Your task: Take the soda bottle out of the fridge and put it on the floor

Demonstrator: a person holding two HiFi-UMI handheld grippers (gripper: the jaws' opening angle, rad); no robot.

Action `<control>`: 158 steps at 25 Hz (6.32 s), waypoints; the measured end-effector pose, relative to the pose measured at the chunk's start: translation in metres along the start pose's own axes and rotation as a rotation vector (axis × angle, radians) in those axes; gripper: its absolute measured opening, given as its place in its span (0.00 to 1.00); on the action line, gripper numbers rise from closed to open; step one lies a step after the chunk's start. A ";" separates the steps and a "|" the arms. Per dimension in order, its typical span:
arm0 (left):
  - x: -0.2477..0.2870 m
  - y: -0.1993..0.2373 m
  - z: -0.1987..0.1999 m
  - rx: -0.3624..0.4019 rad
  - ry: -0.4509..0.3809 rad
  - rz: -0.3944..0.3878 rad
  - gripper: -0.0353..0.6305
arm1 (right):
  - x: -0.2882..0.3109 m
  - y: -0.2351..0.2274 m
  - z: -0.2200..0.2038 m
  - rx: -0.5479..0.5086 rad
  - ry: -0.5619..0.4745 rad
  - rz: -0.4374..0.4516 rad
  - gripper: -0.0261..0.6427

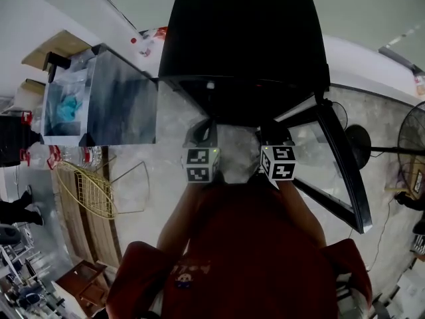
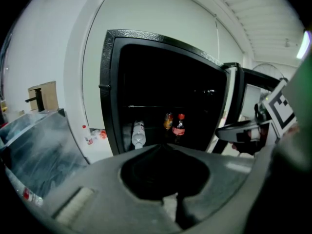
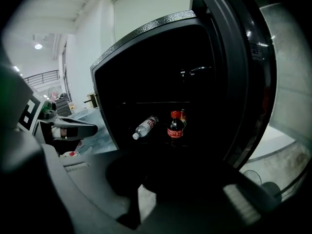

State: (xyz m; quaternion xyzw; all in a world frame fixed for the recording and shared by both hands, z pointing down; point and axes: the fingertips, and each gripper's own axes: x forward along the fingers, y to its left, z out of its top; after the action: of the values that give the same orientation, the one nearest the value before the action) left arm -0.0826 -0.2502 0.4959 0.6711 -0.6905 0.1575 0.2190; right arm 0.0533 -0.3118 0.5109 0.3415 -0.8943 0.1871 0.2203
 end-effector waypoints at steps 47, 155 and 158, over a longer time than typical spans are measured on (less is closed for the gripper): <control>-0.007 0.028 0.022 0.063 -0.070 -0.041 0.05 | 0.090 -0.023 0.050 0.010 -0.215 -0.169 0.34; -0.033 -0.021 -0.019 0.055 -0.039 0.077 0.05 | -0.057 0.021 0.000 -0.169 -0.123 0.095 0.24; -0.035 -0.032 -0.019 0.051 -0.044 0.095 0.05 | -0.062 0.018 -0.002 -0.188 -0.123 0.124 0.24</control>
State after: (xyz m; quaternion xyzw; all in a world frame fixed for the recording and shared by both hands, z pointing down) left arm -0.0486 -0.2122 0.4922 0.6463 -0.7220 0.1706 0.1789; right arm 0.0826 -0.2654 0.4763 0.2742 -0.9392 0.0943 0.1839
